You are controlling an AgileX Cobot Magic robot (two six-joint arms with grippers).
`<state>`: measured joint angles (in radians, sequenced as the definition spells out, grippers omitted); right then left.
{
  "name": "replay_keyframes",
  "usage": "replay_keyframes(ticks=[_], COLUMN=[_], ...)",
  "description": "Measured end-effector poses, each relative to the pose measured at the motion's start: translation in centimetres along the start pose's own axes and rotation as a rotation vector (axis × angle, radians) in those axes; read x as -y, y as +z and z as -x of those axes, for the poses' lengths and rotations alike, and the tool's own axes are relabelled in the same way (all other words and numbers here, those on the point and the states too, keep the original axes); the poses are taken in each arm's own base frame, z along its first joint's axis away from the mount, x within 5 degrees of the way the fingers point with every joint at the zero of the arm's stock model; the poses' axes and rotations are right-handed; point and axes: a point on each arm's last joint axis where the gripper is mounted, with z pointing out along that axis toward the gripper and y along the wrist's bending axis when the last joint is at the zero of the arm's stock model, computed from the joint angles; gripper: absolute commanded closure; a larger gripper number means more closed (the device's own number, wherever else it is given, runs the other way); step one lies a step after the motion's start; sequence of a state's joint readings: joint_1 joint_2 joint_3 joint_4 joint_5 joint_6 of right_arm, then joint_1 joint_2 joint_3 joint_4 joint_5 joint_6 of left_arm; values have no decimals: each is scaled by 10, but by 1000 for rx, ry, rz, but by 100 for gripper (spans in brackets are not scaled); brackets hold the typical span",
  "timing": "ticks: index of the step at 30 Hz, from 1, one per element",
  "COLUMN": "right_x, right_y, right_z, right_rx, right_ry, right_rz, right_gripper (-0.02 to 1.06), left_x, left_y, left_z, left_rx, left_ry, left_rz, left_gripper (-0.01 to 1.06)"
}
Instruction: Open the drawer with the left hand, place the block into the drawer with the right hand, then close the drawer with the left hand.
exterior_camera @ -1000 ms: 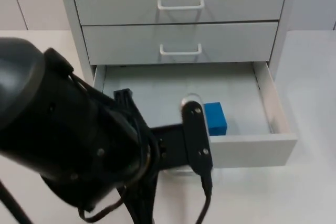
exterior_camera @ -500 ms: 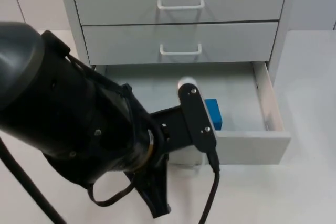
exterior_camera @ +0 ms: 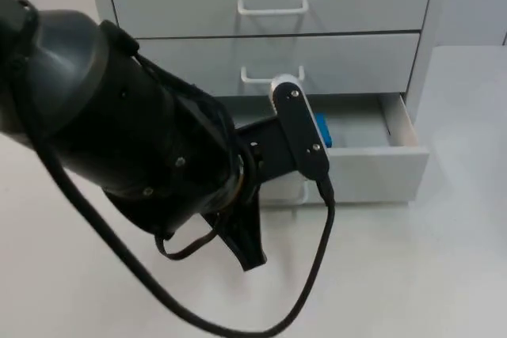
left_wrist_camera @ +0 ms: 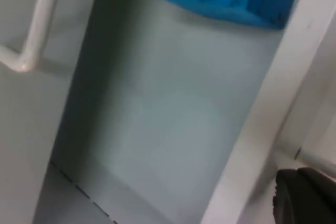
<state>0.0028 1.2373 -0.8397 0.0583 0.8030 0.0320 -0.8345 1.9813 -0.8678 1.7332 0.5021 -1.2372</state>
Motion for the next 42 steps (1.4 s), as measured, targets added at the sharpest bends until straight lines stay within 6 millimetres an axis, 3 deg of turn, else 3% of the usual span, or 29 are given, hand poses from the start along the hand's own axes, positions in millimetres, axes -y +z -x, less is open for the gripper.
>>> replay_keyframes(ticks=[25,35,42], right_x=[0,0,0], right_y=[0,0,0], right_z=[0,0,0], right_rx=[0,0,0], right_ry=[0,-10,-10], right_rz=[0,0,0], right_gripper=[20,20,20], left_x=[-38,-57,-54], left_y=[54,60,57], left_z=[25,26,28], left_rx=[-7,-3,-24], left_ry=[-110,-162,-150], left_rz=[113,141,182], left_gripper=[105,105,105])
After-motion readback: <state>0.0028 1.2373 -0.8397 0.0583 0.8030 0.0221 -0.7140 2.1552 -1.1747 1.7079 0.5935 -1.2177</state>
